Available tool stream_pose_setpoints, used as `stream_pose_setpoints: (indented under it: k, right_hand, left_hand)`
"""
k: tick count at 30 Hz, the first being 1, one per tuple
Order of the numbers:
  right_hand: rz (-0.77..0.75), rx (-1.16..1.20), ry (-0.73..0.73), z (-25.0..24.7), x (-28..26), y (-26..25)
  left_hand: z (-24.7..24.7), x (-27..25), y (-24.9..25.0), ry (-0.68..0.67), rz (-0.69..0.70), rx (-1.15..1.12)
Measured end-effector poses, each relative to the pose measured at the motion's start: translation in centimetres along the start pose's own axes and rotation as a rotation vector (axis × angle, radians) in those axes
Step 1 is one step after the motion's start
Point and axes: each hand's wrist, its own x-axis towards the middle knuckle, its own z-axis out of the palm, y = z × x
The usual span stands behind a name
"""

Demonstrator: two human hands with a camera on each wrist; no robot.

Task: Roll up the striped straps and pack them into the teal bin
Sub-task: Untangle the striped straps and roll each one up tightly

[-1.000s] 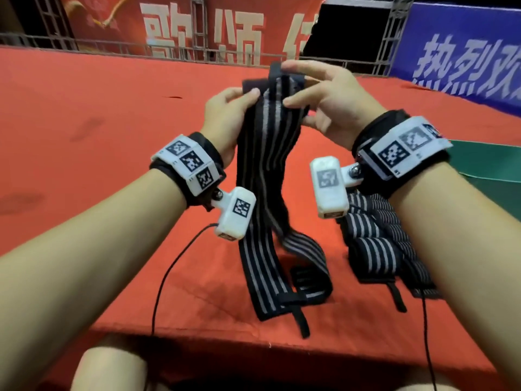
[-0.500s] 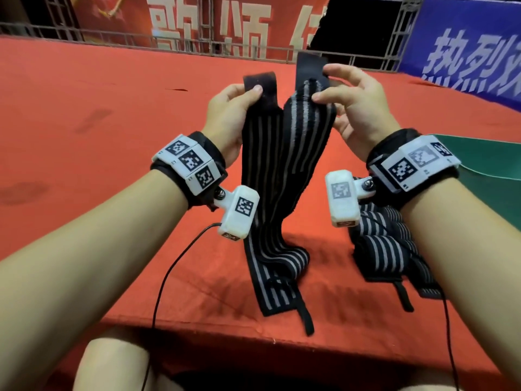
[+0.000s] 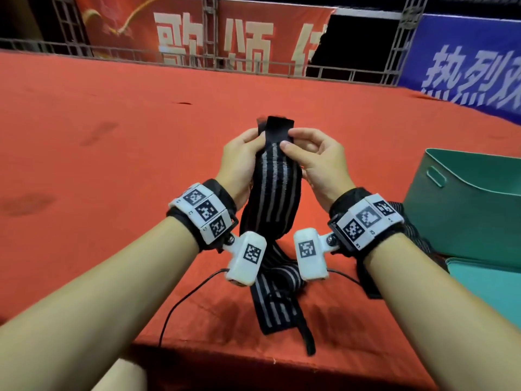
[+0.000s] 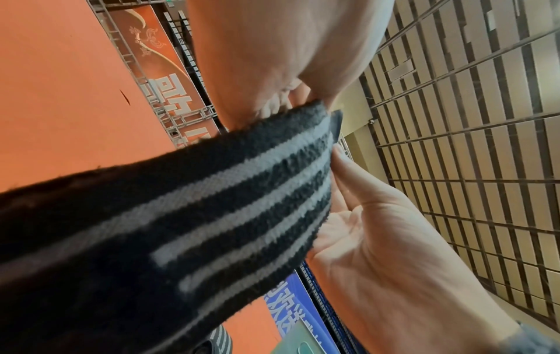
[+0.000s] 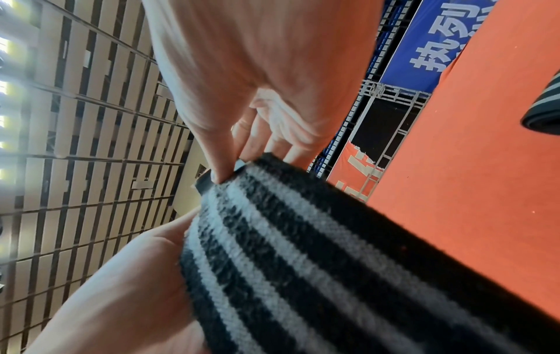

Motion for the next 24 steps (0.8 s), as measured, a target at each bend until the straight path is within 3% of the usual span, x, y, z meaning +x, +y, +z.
stream_pose_setpoints:
  k: [5,10,17,22,24]
  right_hand:
    - [-0.028,-0.085,0.005,0.1,0.2,0.3]
    - [-0.067,-0.150,0.035,0.1,0.5,0.0]
    - [-0.221,-0.315,0.149,1.1,0.5,-1.0]
    - [-0.146,-0.269,-0.094,1.1,0.5,-1.6]
    - [-0.117,-0.181,-0.121,1.1,0.4,-1.8]
  left_hand:
    - [0.1,0.0,-0.7,0.032,-0.001,-0.035]
    - [-0.1,0.0,-1.1,-0.041,0.177,0.155]
    - [0.7,0.9,0.9,0.063,0.286,0.136]
    - [1.4,1.7,4.0,0.037,0.315,0.104]
    - [1.6,1.8,4.4,0.020,0.314,0.101]
